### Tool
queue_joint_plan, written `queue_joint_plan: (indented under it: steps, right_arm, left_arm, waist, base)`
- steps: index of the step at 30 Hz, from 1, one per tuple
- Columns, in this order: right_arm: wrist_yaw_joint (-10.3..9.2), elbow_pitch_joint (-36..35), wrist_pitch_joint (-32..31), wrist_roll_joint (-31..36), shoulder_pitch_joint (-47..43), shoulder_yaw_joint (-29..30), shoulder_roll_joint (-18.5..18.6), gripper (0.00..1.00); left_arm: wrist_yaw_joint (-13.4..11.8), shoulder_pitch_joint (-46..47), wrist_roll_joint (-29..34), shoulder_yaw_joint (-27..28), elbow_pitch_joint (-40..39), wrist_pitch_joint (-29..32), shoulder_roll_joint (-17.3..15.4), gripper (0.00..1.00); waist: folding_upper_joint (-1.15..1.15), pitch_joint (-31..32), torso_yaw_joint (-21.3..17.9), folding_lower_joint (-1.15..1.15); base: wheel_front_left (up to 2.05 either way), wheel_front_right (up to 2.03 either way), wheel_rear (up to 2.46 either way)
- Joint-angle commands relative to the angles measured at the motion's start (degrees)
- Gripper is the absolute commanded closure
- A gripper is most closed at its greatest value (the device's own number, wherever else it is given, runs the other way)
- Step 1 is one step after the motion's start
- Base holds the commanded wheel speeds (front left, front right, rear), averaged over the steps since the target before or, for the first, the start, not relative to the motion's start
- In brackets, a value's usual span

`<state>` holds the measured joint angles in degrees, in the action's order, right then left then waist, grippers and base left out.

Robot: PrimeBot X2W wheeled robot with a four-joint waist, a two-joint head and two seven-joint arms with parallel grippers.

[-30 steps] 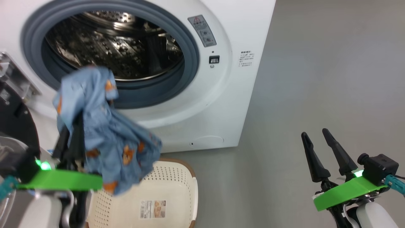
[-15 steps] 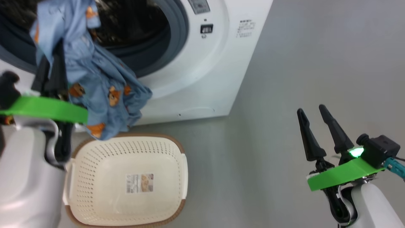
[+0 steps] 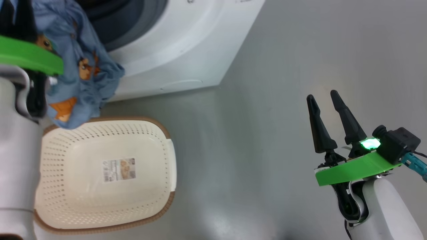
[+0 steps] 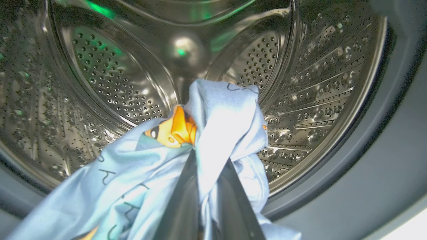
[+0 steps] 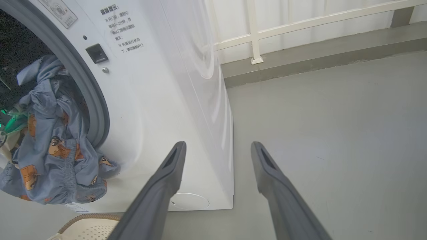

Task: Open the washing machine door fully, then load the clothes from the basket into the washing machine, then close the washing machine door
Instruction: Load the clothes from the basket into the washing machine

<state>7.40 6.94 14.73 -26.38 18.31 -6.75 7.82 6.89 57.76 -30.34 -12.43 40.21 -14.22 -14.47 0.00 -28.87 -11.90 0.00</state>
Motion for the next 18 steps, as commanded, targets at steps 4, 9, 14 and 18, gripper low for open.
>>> queue_joint_plan:
  steps: [4,9,14,18]
  right_arm:
    - [0.09,-1.81,0.27,0.60,0.76,-1.51,-0.75,0.00]
    - [0.09,-2.13,0.27,0.64,1.33,-1.71,-1.64,0.00]
    - [0.09,-2.13,0.27,0.52,1.68,-2.08,-2.40,0.00]
    - [0.09,-2.00,0.27,0.47,1.59,-2.08,-2.75,0.00]
  left_arm:
    - [0.50,6.10,0.59,0.01,3.28,-0.43,-3.41,1.00]
    - [0.56,12.56,0.81,-1.52,8.51,-0.47,-4.32,1.00]
    - [0.58,18.27,1.76,-3.38,12.20,-0.52,-5.53,1.00]
    - [0.53,22.56,2.90,-3.93,12.73,-0.68,-5.65,1.00]
  waist:
    - [0.00,-5.64,-3.78,0.00]
    - [0.00,-8.44,-5.46,0.00]
    - [0.00,-9.84,-7.34,0.00]
    - [0.00,-10.09,-8.13,0.00]
  base:
    - [0.00,0.00,0.00]
    - [0.00,0.00,0.00]
    - [0.00,0.00,0.00]
    - [0.00,0.00,0.00]
